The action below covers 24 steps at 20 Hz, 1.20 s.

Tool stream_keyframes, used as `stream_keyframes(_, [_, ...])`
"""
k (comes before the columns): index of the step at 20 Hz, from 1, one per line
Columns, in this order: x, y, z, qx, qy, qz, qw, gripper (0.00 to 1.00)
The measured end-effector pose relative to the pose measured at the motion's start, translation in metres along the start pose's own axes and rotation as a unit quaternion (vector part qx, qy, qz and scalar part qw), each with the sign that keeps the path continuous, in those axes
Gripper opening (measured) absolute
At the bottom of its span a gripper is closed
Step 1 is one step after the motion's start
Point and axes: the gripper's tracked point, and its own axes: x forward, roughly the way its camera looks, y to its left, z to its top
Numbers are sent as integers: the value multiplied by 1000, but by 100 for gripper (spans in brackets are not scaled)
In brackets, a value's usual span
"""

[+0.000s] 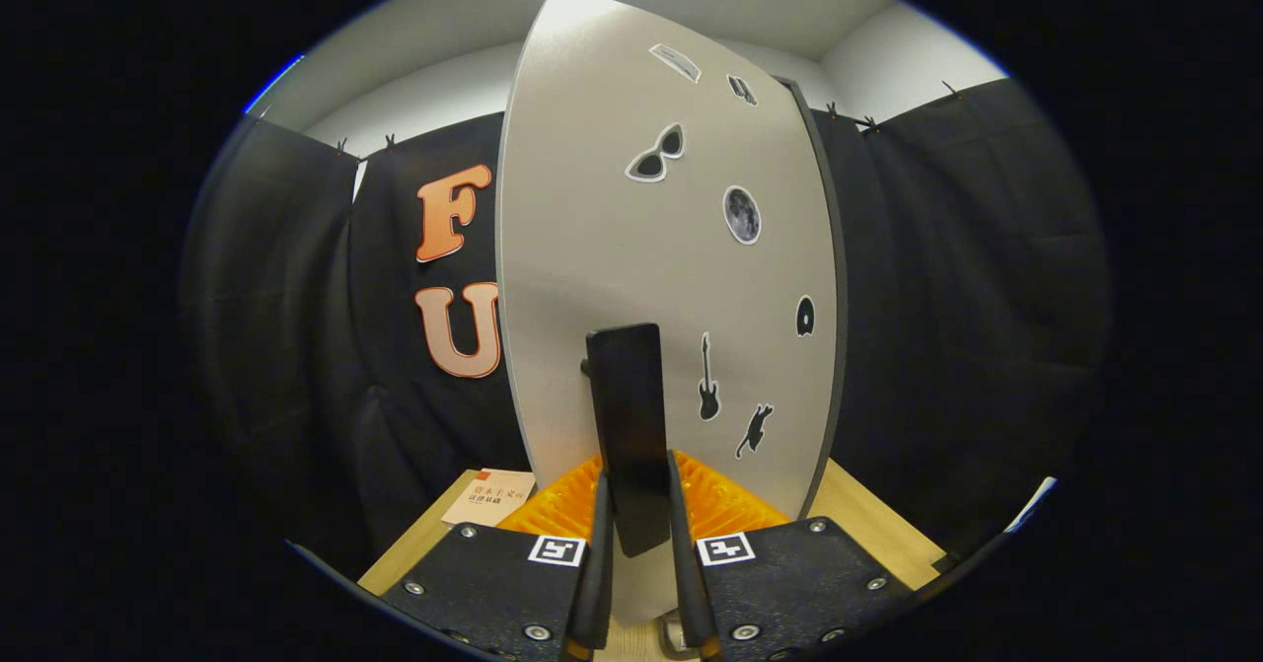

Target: Open the shoe cabinet door, grab the shoes and put them into the shoe cabinet, then close the shoe cabinet door.

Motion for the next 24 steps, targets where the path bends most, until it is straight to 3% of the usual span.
stream_keyframes(8, [-16,-20,-2,9,5,-23,1000,25])
stream_keyframes(17, [-32,-58,-2,17,6,-83,996,25])
stream_keyframes(24, [-41,-84,-2,-12,12,-112,994,24])
